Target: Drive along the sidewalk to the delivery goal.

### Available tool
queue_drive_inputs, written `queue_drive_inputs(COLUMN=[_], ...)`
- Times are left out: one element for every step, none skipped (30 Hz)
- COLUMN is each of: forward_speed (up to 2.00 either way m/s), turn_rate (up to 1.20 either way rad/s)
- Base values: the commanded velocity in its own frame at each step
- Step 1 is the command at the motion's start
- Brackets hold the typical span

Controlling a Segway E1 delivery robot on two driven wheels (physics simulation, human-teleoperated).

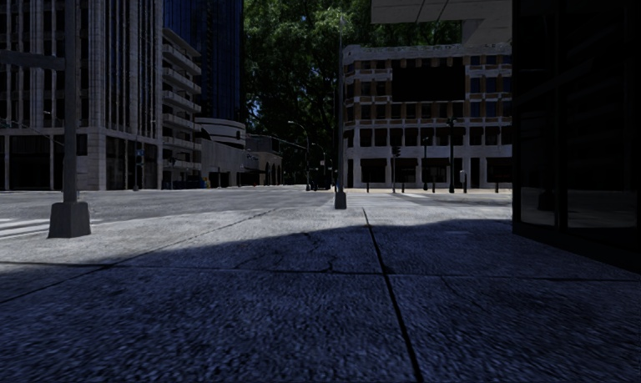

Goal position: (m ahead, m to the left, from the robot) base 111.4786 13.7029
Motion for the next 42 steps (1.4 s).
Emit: queue_drive_inputs(forward_speed=[1.91, 1.91, 1.91, 1.91, 1.91, 1.91, 1.91, 1.91, 1.91, 1.91, 1.91, 1.91, 1.91, 1.91, 1.91, 1.91, 1.91, 1.91, 1.91, 1.91, 1.91, 1.91, 1.91, 1.91, 1.91, 1.91, 1.91, 1.91, 1.91, 1.91, 1.91, 1.91, 1.91, 1.91, 1.9, 1.9, 1.9, 1.9, 1.9, 1.9, 1.91, 1.93], turn_rate=[0.0, 0.0, 0.0, 0.0, 0.0, 0.0, 0.0, 0.0, 0.0, 0.0, 0.0, 0.0, 0.0, 0.0, 0.0, 0.0, 0.0, 0.0, 0.0, 0.0, 0.0, 0.0, 0.0, 0.0, 0.0, 0.0, 0.0, 0.0, 0.0, 0.0, 0.0, 0.0, 0.0, 0.0, 0.0, 0.0, 0.0, 0.0, 0.0, 0.0, 0.0, 0.0])
